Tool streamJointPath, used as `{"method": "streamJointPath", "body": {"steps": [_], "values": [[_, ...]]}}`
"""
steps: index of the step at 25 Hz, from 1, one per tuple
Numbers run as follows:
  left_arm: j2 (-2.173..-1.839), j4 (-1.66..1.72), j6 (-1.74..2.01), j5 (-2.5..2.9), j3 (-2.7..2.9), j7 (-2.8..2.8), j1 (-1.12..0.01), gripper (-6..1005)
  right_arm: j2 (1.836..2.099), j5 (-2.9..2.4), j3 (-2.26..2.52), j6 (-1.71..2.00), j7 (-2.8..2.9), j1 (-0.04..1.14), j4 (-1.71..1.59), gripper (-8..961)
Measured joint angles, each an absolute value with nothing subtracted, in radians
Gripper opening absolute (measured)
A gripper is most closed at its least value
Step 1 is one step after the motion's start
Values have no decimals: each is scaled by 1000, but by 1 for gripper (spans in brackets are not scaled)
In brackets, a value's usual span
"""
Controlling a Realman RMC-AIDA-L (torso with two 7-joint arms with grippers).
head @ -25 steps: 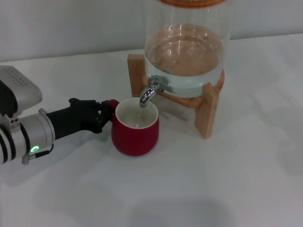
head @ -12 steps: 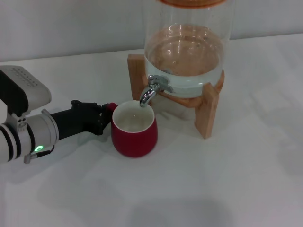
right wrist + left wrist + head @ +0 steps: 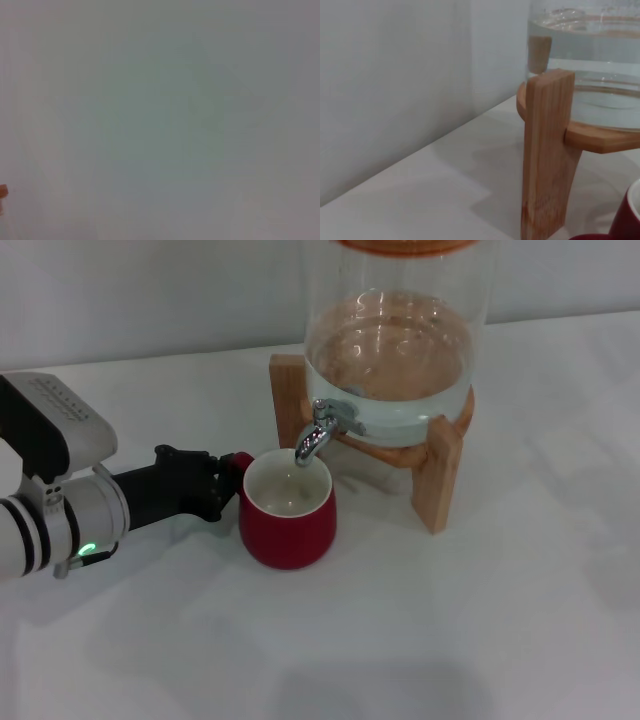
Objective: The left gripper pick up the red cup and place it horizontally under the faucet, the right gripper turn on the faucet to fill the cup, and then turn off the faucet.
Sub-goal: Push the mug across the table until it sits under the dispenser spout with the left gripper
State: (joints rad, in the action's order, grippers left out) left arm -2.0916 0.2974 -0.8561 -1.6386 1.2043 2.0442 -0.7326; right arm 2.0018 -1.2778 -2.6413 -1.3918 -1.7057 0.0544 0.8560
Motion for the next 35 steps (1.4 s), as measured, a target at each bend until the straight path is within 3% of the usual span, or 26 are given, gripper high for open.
{"method": "streamJointPath", "body": {"steps": [35], "values": [[-2094,301,-859,-1653,1276,2015,-746,111,2003,-1278,-2644,-1407,-1702,49,856,722]]}}
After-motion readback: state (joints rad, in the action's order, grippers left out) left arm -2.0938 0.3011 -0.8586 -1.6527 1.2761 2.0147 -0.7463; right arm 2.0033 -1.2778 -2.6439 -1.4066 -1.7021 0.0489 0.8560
